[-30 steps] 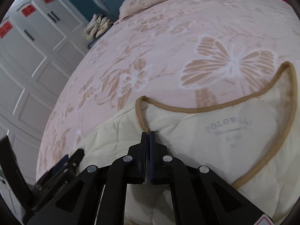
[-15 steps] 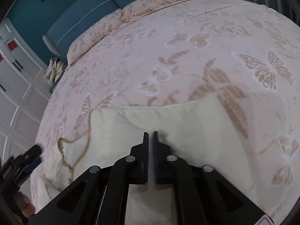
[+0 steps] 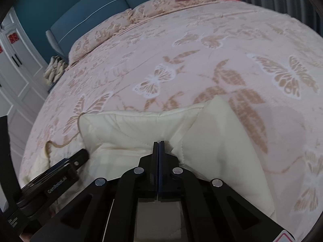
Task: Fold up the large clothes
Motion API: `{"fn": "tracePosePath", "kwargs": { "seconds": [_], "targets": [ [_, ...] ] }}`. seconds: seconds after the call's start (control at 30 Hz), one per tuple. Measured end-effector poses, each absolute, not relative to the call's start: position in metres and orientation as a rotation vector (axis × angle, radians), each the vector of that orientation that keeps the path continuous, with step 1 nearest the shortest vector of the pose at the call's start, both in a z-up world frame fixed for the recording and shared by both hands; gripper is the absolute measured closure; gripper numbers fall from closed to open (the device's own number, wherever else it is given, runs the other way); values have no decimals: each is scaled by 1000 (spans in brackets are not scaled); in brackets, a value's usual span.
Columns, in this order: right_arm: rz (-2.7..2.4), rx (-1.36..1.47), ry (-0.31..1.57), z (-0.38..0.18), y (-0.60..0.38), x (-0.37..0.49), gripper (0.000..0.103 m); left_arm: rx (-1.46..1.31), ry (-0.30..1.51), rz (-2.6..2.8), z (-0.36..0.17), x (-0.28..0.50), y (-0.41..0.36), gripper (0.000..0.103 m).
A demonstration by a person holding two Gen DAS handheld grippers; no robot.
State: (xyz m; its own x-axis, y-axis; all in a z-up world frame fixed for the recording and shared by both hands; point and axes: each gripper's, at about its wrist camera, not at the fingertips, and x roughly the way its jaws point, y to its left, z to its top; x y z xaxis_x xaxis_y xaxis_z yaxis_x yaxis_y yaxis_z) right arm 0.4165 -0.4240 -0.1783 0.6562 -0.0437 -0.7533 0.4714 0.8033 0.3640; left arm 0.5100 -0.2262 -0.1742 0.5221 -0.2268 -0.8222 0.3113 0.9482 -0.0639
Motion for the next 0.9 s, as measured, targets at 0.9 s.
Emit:
{"fn": "tracePosePath", "kwargs": {
  "seconds": [0.9],
  "targets": [
    [-26,419,906,-181,-323,496,103,200,889,-51,-172,534,-124,30]
  ]
}}
